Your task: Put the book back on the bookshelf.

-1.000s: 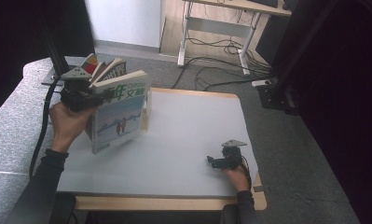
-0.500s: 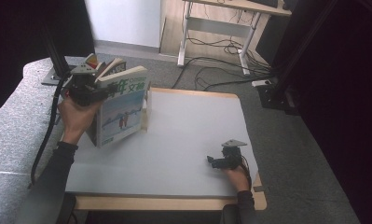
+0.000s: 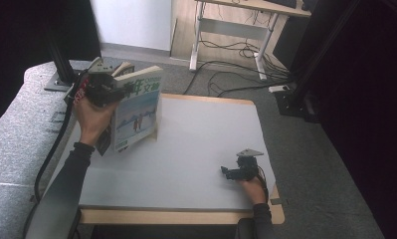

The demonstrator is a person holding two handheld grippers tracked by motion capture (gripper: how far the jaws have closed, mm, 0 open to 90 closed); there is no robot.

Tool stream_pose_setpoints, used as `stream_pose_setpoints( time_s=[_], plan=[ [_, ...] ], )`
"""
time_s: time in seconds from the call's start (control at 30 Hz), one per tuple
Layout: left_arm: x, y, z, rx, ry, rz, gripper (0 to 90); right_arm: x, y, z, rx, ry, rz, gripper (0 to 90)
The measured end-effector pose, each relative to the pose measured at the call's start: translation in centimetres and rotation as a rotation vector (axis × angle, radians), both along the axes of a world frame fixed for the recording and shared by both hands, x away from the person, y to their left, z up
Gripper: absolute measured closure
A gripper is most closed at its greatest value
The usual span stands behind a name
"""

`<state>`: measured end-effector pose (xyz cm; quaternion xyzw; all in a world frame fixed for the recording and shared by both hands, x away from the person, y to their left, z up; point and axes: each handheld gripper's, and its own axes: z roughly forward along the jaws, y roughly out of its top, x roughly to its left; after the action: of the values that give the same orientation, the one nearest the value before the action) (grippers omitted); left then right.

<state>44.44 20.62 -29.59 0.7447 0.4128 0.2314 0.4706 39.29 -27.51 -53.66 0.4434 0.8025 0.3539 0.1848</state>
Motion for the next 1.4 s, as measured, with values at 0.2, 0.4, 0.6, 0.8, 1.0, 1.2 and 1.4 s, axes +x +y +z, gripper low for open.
stream_pose_setpoints(
  time_s=[0.2, 0.4, 0.6, 0.8, 1.0, 1.2, 1.4],
  plan=[
    [1.1, -0.9, -0.2, 0.002, -0.006, 0.0, 74.1, 0.0, 0.0, 0.0, 0.0, 0.0, 0.0, 5.4],
    [2.1, -1.8, -0.6, -0.015, -0.015, 0.017, 74.1, 0.0, 0.0, 0.0, 0.0, 0.0, 0.0, 5.4],
    [2.7, -2.6, -1.3, -0.033, -0.034, 0.031, 74.1, 0.0, 0.0, 0.0, 0.001, -0.001, -0.002, 5.4],
    [2.8, -2.9, -2.2, -0.038, -0.048, 0.025, 74.0, 0.0, 0.0, 0.0, 0.0, -0.001, -0.002, 5.4],
    [2.3, -2.6, -2.9, -0.04, -0.05, 0.023, 73.9, 0.0, 0.0, 0.0, -0.001, -0.001, -0.002, 5.4],
    [1.5, -1.9, -3.2, -0.028, -0.048, 0.007, 73.7, 0.0, 0.0, 0.0, -0.001, -0.002, -0.002, 5.4],
    [0.5, -1.0, -3.3, -0.003, -0.013, -0.011, 73.6, 0.0, 0.0, 0.0, -0.002, -0.001, 0.0, 5.4]
  ],
)
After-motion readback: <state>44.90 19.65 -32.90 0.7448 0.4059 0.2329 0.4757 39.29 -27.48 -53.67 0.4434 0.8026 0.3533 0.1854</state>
